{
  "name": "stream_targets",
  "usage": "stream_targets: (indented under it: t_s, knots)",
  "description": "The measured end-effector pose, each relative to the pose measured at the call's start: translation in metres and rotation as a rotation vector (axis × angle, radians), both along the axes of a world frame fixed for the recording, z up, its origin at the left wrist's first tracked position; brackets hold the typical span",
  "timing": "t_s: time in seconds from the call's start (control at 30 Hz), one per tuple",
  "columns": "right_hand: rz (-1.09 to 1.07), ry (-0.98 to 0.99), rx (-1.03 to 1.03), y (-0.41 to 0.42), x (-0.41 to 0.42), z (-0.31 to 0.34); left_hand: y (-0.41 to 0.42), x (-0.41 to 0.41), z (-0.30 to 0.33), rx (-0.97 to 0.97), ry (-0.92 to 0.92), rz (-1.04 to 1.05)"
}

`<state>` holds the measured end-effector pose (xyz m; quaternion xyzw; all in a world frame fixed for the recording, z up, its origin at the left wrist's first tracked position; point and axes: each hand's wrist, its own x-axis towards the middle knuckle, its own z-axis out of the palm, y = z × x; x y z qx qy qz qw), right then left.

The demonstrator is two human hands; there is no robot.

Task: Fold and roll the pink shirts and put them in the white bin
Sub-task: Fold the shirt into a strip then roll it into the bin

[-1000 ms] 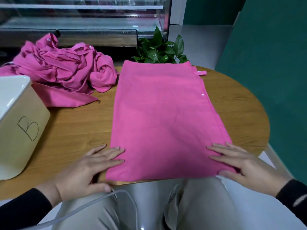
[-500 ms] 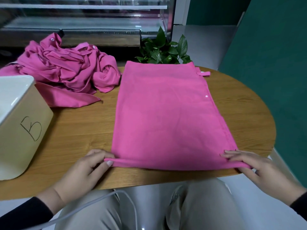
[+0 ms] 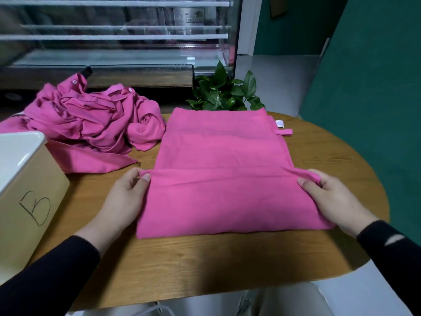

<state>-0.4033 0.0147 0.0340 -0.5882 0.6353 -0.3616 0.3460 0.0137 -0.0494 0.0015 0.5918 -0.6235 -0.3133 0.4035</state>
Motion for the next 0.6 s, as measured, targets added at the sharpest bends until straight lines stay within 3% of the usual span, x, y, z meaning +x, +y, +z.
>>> stream_targets:
  t_s: [0.23,0.6]
  knots:
    - [0.061,0.198,0.045,-0.007,0.004,-0.029,0.001,-0.006,-0.023,-0.017,-0.324,-0.075]
    - [0.192,0.374,0.177,0.059,-0.012,-0.031,0.085,0.012,-0.010,0.017,-0.452,-0.229]
